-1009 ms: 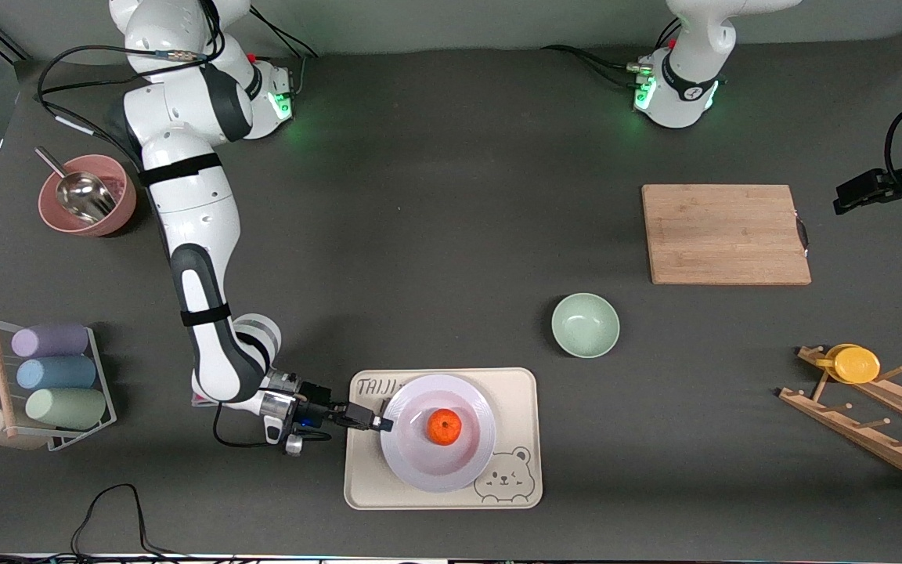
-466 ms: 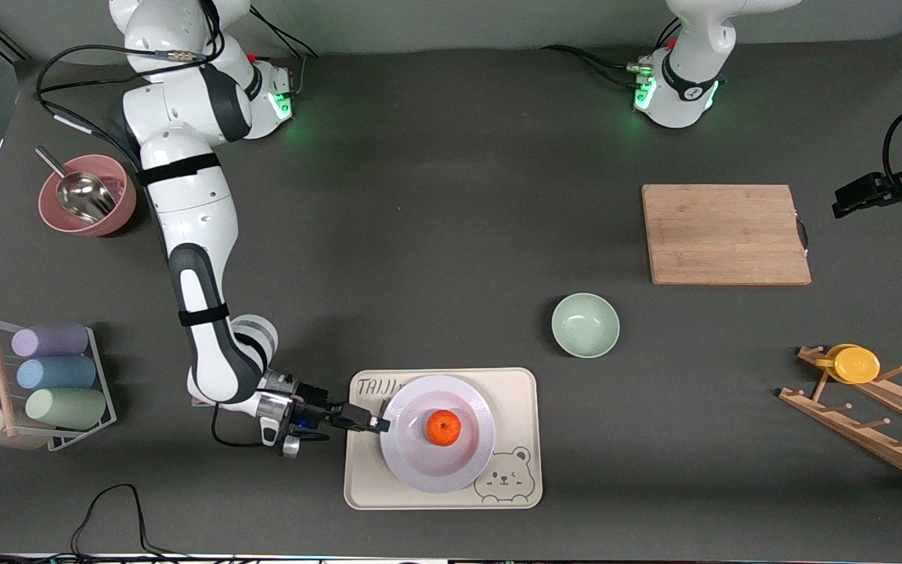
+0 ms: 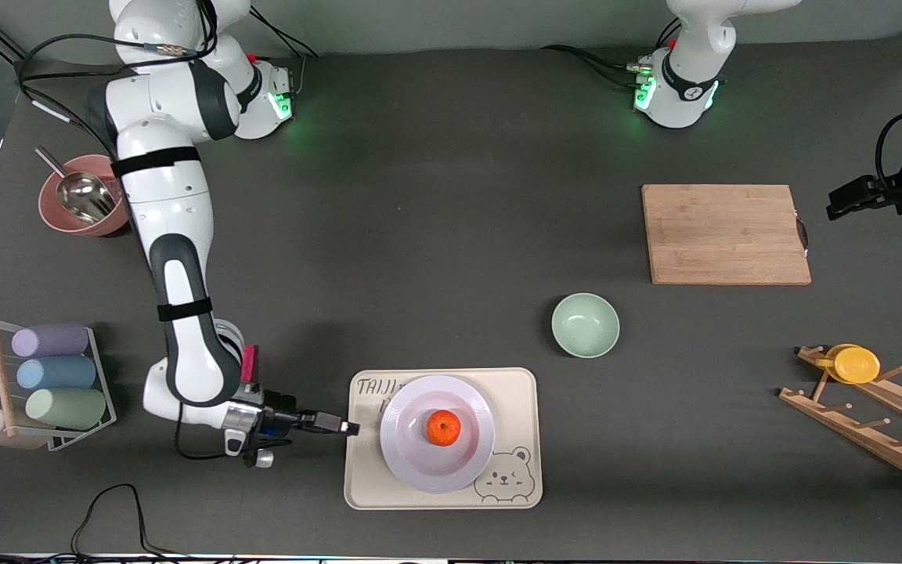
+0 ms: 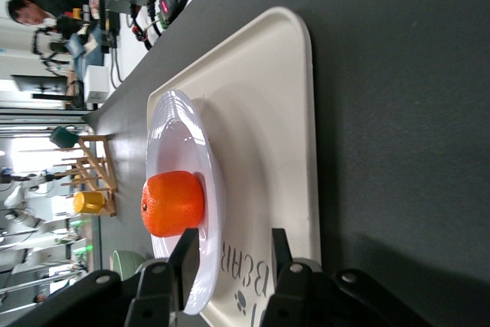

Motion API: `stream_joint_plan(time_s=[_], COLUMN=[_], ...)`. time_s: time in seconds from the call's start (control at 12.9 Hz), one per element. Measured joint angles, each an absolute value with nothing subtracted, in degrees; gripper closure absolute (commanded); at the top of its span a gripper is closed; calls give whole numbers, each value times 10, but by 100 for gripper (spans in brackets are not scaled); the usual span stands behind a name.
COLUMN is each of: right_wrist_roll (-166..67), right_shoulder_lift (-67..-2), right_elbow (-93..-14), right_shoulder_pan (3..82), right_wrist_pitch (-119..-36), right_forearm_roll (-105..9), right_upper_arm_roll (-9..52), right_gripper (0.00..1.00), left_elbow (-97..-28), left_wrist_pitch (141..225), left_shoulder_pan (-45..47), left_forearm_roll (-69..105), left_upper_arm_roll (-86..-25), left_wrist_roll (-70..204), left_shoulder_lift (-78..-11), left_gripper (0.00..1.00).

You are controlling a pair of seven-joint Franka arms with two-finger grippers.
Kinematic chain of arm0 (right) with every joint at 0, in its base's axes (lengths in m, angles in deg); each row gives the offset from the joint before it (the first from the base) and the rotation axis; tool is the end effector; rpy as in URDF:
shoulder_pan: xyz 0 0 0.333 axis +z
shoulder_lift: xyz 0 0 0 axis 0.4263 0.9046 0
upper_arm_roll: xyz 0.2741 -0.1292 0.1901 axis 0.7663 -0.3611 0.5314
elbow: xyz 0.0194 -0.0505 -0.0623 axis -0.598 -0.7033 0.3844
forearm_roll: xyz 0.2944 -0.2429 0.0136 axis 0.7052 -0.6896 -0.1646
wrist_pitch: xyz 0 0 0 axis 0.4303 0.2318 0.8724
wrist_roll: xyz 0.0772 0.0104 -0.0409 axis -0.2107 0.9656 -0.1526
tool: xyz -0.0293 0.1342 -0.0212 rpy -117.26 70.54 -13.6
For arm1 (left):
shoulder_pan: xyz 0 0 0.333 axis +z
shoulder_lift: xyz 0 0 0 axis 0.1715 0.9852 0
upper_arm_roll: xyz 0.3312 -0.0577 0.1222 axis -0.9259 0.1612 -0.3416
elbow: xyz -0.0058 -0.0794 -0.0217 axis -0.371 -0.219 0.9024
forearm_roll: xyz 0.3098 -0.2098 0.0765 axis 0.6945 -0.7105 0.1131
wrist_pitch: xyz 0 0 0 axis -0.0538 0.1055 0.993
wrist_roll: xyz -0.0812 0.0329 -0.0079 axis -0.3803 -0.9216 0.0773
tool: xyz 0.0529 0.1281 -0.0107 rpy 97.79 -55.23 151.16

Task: Place orange and plate with both arms

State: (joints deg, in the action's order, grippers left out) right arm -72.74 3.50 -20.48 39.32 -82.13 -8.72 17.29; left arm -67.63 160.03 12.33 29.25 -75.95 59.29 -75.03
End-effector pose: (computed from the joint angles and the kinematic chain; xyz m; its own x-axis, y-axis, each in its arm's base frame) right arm 0.7872 0.1810 0.1646 0.9870 -0.1558 0.0382 -0.0603 -0.5808 -0.8118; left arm 0.5026 0.0471 0.5662 0.9924 0.0535 -0.1104 0.0497 -0.9981 -0.0369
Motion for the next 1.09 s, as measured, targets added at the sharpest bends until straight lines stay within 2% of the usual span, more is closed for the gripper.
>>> stream_joint_plan(time_s=[0.23, 0.31, 0.39, 0.47, 0.54, 1.09], right_wrist_roll=[-623, -605, -596, -591, -590, -587], right_shoulder_lift=[-24, -44, -66, -90, -118, -356], right_elbow=[-206, -207, -207, -209, -215, -312], right_shoulder_pan=[379, 372, 366, 361, 357, 354], right_wrist_pitch=[-758, -723, -685, -648, -620, -554], right_forearm_roll=[-219, -260, -302, -348, -395, -721], right_upper_arm_roll=[167, 162, 153, 143, 137, 133], right_gripper=[37, 28, 26, 17, 0, 0], left_elbow=[-683, -684, -684, -686, -688, -694], left_wrist_pitch=[1607, 1607, 1606, 1606, 1606, 1607], left_shoulder_pan=[123, 123, 123, 123, 122, 122], left_forearm_roll=[293, 292, 292, 292, 292, 292], left_upper_arm_roll=[-759, -758, -758, -756, -753, -748], left_wrist_roll=[593, 593, 593, 593, 593, 593], left_shoulder_lift=[-760, -766, -772, -777, -779, -778], left_gripper=[0, 0, 0, 0, 0, 0])
